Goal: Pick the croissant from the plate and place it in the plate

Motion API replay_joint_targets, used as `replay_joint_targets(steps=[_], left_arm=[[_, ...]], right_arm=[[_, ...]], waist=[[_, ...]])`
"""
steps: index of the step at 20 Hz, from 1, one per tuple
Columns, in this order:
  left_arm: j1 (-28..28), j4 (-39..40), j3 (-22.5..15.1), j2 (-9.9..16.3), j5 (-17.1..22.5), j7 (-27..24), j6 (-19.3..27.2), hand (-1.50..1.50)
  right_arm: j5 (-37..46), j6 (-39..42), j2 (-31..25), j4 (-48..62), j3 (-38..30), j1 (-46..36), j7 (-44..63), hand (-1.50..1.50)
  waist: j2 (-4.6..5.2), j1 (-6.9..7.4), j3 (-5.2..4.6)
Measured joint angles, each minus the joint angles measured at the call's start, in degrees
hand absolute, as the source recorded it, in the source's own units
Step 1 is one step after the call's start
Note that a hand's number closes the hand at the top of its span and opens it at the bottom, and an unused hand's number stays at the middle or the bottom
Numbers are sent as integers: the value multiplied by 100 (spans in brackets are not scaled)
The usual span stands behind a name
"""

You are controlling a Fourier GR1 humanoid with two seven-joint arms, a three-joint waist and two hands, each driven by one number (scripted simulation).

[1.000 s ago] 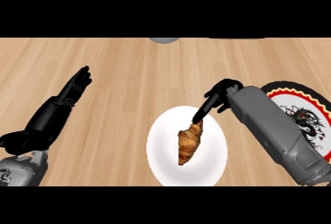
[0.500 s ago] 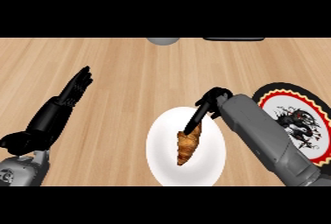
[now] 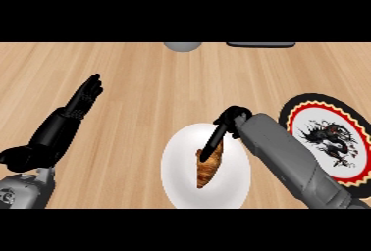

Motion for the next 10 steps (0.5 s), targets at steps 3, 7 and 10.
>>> replay_joint_targets(steps=[3,7,10], left_arm=[[37,-39,-34,-32,-75,-14,8,0],[53,32,51,-18,-63,-72,-61,0],[59,-10,39,-53,-100,-44,-62,0]], right_arm=[[44,-16,-31,-81,73,58,-113,150],[291,-17,-102,-290,251,131,-302,150],[450,-17,-153,-398,362,156,-363,150]], waist=[[-16,-3,-9],[-19,-29,-32],[-27,-22,-38]])
